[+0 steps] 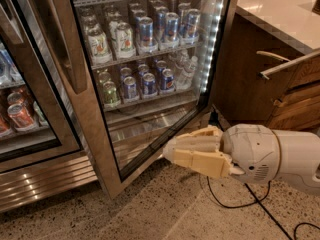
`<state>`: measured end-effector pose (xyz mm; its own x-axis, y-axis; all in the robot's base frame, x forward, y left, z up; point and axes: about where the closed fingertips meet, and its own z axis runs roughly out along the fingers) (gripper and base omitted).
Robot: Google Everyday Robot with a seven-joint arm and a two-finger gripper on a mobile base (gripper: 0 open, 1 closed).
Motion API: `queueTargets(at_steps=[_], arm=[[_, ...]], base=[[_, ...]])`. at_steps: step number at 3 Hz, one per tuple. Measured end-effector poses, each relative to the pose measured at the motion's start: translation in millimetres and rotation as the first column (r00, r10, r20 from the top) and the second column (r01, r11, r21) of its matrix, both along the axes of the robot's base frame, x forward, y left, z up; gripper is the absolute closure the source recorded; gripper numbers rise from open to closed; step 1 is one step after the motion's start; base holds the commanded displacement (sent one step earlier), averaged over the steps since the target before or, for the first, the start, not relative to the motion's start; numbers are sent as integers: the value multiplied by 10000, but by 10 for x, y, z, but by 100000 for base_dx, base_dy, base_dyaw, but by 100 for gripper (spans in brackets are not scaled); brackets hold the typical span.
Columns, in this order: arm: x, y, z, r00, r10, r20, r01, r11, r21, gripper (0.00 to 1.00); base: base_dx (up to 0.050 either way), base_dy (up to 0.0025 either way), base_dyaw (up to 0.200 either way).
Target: Open right fridge door
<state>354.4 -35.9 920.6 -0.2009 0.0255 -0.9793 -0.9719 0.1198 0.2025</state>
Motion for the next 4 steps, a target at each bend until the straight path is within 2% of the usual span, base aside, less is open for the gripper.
queueTargets(at_steps=[1, 2, 3, 4], arm=[[0, 0, 0, 10000, 0, 0, 0, 10000, 0, 100], [0, 0, 0, 10000, 0, 0, 0, 10000, 0, 100], [0, 0, 0, 10000, 0, 0, 0, 10000, 0, 100], [0, 0, 0, 10000, 0, 0, 0, 10000, 0, 100]], base=[[-4343, 206, -9582], [-2343, 212, -17667], [4, -5, -19547], [-2890, -229, 16334]])
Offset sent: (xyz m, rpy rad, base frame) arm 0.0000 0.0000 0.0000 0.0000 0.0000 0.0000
